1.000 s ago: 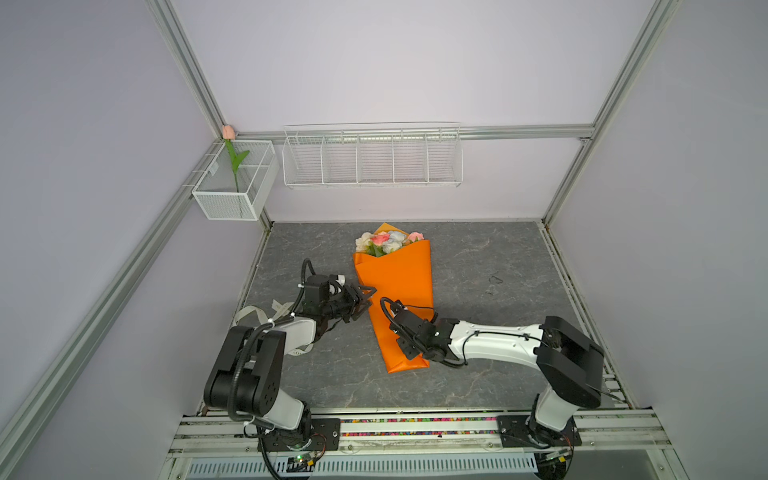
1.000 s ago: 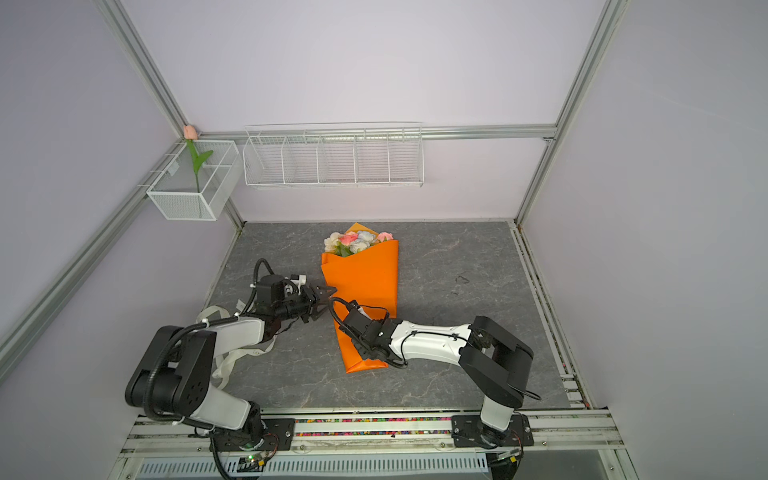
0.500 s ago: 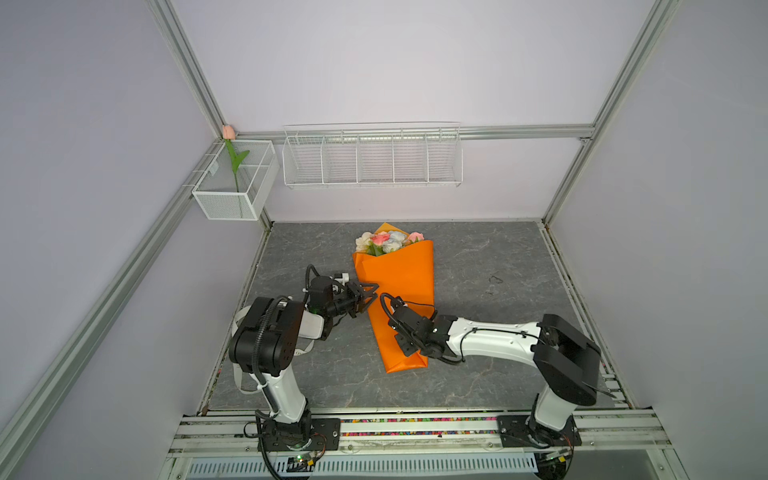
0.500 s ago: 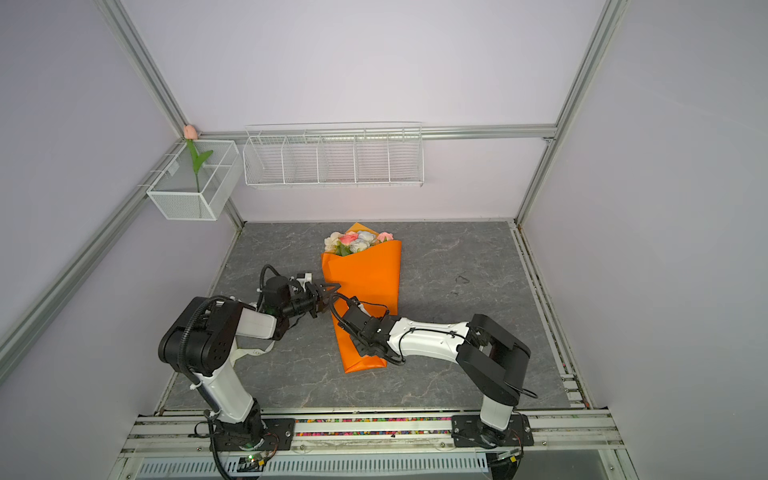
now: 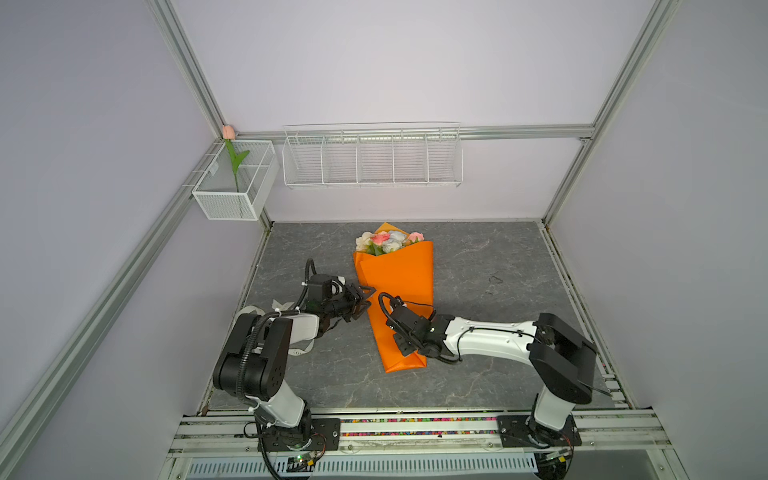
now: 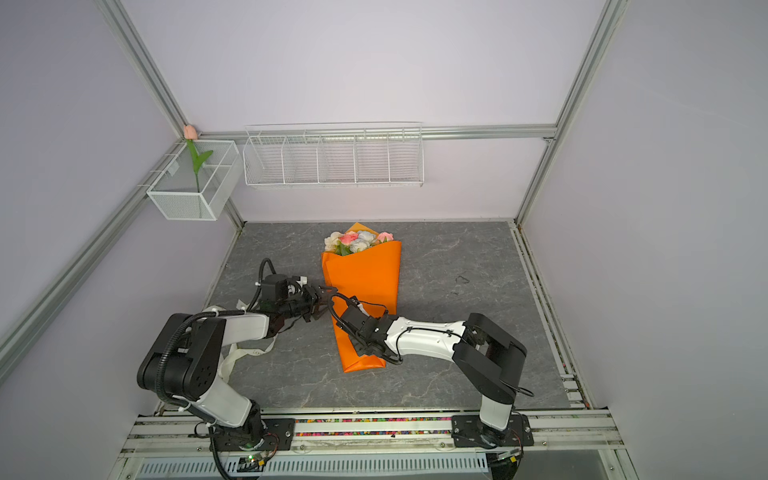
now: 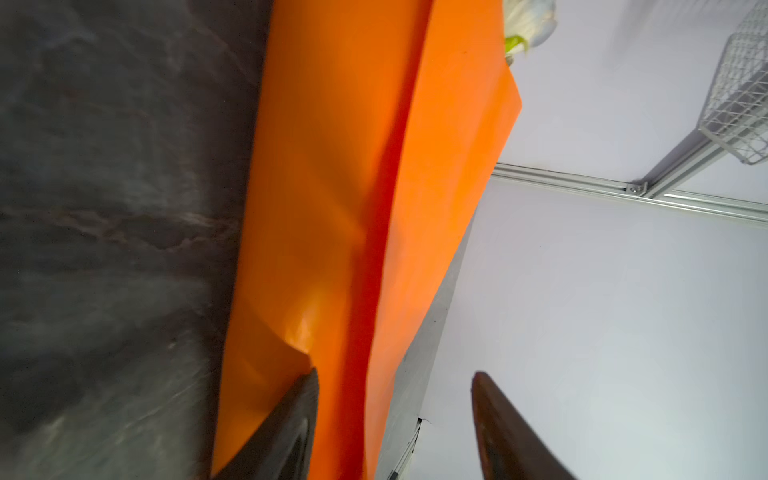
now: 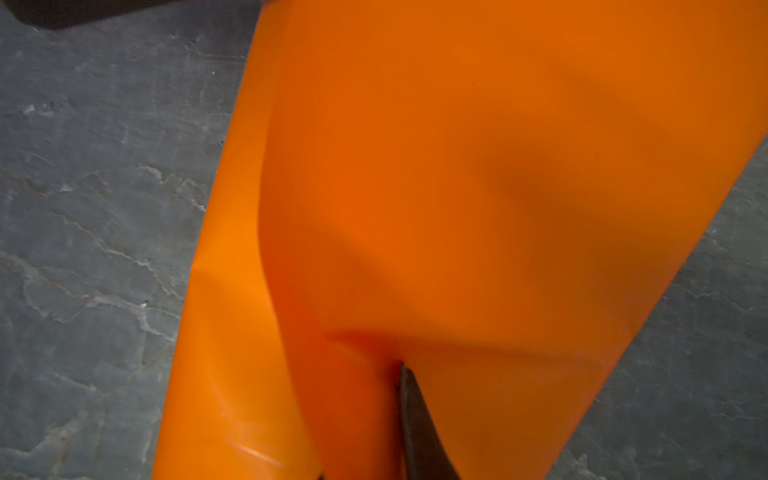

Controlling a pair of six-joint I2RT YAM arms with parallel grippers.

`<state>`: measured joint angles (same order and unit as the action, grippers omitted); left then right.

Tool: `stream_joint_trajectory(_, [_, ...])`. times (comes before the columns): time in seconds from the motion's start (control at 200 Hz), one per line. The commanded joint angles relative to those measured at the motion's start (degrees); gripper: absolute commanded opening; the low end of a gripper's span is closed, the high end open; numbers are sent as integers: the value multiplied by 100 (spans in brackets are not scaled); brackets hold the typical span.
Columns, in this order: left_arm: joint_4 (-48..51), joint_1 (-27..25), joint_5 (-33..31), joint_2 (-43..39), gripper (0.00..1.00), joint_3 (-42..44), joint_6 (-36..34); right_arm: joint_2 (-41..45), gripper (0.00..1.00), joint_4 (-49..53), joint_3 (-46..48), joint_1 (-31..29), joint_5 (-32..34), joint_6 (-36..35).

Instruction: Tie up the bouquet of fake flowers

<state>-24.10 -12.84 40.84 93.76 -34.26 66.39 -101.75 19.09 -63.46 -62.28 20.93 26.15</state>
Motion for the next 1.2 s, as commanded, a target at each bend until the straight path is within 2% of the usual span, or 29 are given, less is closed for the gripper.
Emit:
stream_joint_trajectory(0.0, [135,-82,49,214,56,-178,-111,-54,13,10,-96,38,-48,84])
stream_joint_trajectory(0.125, [-75,-265,117,370,47,-320,-39,-99,14,7,-140,29,-120,48])
stream_joint_trajectory(0.28, [-50,-351,107,466,45,-441,-77,-124,14,39,-173,26,-126,14])
stream_joint_trajectory(0.475, [-248,-351,278,748,24,-570,-25,-200,16,66,-253,24,-270,-61])
stream_joint_trajectory(0.525, [-272,-351,279,813,16,-607,-30,-203,19,85,-272,25,-316,-79])
stream_joint_trajectory(0.585, [-222,-351,233,837,11,-658,-75,-163,23,77,-233,34,-406,-101])
stream_joint_trajectory(0.735, [177,-323,155,807,6,-823,-378,281,52,-207,103,180,-1097,-20])
stream_joint_trajectory(0.825, [558,-266,113,785,5,-917,-742,829,62,-553,520,386,-1705,209])
stream_joint_trajectory(0.85, [611,-247,122,793,5,-927,-792,999,82,-715,653,448,-1913,254])
stream_joint_trajectory(0.88, [617,-224,153,812,5,-934,-828,1215,86,-905,835,517,-2142,315])
stream_joint_trajectory(1.025, [702,-210,289,895,5,-1041,-950,2185,87,-1769,1932,992,-2720,1091])
stream_joint_trajectory(1.07, [707,-209,320,914,5,-1042,-948,2354,83,-2059,2218,1173,-2984,1339])
stream_joint_trajectory(1.105, [693,-208,320,916,5,-1020,-955,2403,75,-2278,2386,1301,-3230,1493])
stream_joint_trajectory(1.195, [704,-210,328,912,5,-999,-976,2216,43,-2170,2453,1412,-3495,1704])
